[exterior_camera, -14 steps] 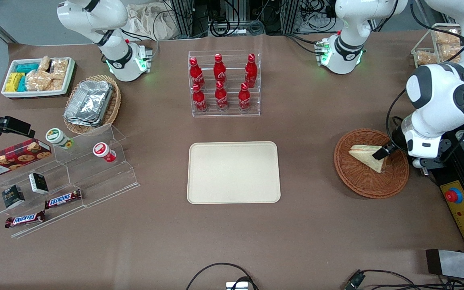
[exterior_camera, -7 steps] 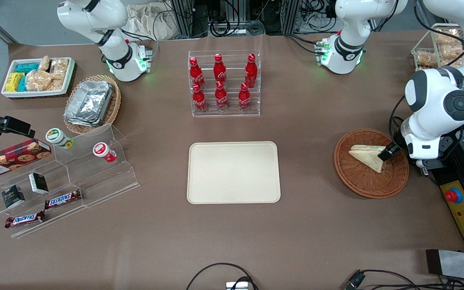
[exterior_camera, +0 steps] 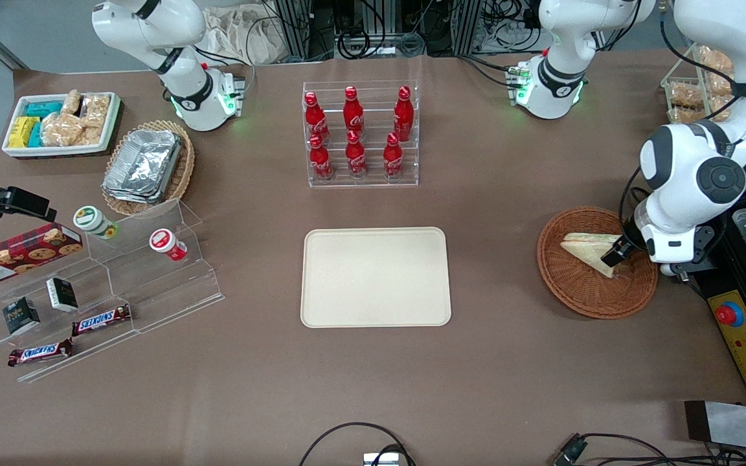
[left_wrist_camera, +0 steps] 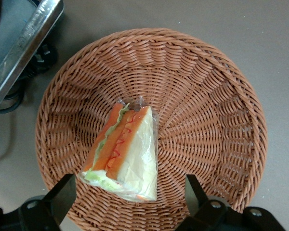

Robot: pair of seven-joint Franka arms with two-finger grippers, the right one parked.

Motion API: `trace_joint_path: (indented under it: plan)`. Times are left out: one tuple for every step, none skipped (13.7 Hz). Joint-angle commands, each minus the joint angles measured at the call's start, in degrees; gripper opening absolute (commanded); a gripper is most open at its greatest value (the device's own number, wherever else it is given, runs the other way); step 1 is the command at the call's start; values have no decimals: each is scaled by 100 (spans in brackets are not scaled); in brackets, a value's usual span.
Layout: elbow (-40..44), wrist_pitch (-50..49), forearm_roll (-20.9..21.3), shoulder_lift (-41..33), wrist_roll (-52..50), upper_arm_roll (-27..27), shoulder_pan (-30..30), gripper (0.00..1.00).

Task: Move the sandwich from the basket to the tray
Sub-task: 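Lower the left gripper onto the sandwich and close it on the wrapper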

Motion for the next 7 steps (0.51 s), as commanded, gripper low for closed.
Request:
trace_joint_path:
  plan:
    - [-147,270,117,8,-144,-2,40,100]
    - [-147,296,126,52,-144,94,32,100]
    - [-156,358,117,87,-144,121,32,100]
    - [-173,419,126,131,-144,130,32,100]
    - [-217,533,126,157,-144,138,32,100]
    - [-252,630,126,192,-144,138,32,100]
    - [-296,726,117,219,-144,138,32,100]
